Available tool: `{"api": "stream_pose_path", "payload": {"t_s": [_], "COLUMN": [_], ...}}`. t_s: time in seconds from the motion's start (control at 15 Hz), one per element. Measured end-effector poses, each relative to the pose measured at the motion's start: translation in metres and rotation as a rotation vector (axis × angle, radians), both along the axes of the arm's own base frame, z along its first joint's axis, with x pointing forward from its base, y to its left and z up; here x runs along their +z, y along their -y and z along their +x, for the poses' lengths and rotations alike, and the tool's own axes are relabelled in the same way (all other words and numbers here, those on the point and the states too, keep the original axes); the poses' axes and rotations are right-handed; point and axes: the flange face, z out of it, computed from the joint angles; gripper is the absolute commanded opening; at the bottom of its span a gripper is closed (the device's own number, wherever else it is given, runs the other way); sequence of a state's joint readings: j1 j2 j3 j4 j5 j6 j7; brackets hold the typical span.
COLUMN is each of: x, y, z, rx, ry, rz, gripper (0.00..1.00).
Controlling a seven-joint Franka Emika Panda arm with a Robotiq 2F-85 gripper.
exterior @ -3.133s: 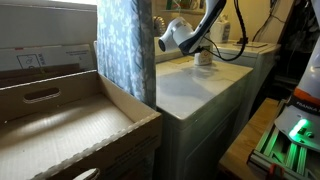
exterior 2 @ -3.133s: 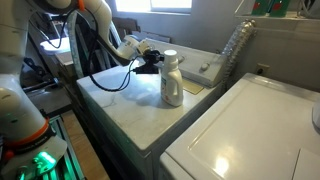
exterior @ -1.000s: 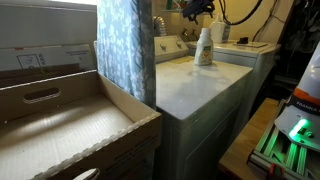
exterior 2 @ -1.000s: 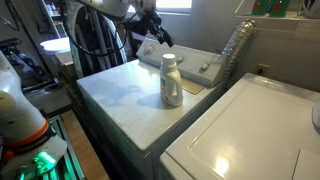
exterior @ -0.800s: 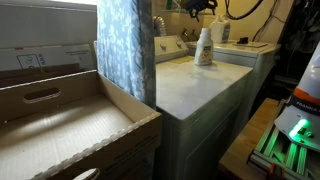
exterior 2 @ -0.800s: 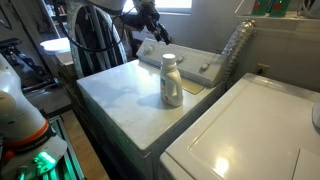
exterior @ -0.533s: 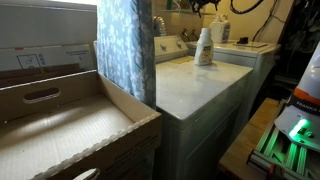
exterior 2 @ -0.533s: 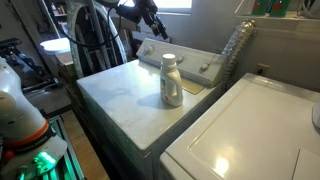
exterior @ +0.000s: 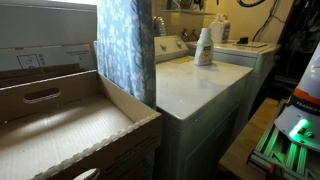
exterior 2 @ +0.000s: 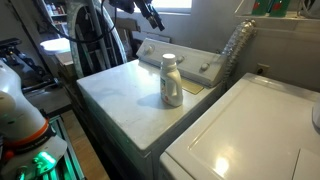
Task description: Place the bottle cap on the bottle
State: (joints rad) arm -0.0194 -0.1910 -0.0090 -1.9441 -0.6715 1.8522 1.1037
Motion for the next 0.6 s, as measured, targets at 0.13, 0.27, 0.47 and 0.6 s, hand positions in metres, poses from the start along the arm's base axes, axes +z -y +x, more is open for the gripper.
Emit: {"api": "stream_pose_path", "payload": {"t_s": [0.13,0.27,0.47,0.6], "x": [0.008,0.015,0.021,0.021], "y": [0.0,0.0,0.0,0.001], "z": [-0.008,-0.016,-0.024,-0.027], "rx": [0.008,0.019,0.037,0.039], "ry": [0.024,0.049,0.089,0.094], "rz": [0.015,0.026,0.036,0.037], "gripper": [1.0,1.0,1.0,1.0]}}
